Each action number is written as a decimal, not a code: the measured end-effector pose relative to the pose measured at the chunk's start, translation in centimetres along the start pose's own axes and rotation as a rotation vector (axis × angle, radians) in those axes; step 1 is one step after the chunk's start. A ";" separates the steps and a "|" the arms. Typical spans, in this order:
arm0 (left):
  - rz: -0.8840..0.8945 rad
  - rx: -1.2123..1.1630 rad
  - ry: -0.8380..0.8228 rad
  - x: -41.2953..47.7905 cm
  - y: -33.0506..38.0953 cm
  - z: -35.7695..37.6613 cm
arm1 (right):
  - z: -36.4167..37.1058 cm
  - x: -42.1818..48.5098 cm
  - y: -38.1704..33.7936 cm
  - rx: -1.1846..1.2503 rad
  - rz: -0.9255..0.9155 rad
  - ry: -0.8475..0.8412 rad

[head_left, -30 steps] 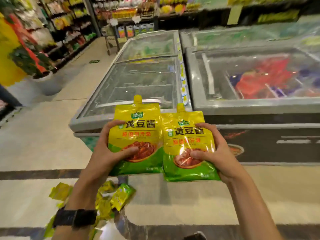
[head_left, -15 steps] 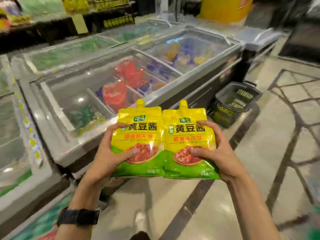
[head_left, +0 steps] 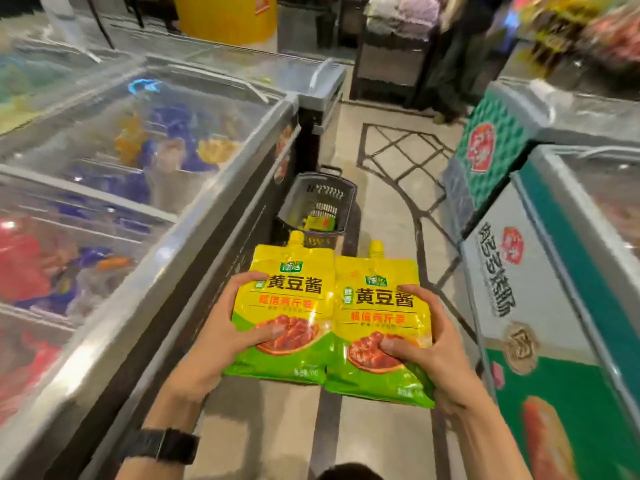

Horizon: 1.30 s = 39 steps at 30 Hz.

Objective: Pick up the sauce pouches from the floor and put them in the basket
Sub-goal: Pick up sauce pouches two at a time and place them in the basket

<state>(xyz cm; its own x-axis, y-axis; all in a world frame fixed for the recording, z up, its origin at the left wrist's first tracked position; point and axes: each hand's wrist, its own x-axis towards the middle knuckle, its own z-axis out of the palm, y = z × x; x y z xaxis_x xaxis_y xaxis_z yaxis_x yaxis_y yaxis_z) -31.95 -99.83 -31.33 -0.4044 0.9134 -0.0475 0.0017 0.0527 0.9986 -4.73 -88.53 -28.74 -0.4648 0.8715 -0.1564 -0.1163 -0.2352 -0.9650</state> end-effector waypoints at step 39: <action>-0.486 0.023 -0.177 81.8 -18.5 2.2 | -9.8 82.0 7.4 -0.149 0.397 0.186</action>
<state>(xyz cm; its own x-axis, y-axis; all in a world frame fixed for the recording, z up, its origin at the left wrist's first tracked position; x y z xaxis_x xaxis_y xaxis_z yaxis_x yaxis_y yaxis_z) -63.02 -25.22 -53.78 -0.2022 0.8357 -0.5105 -0.1269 0.4946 0.8598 -35.12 -14.60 -50.74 -0.2806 0.7922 -0.5420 0.1724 -0.5139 -0.8404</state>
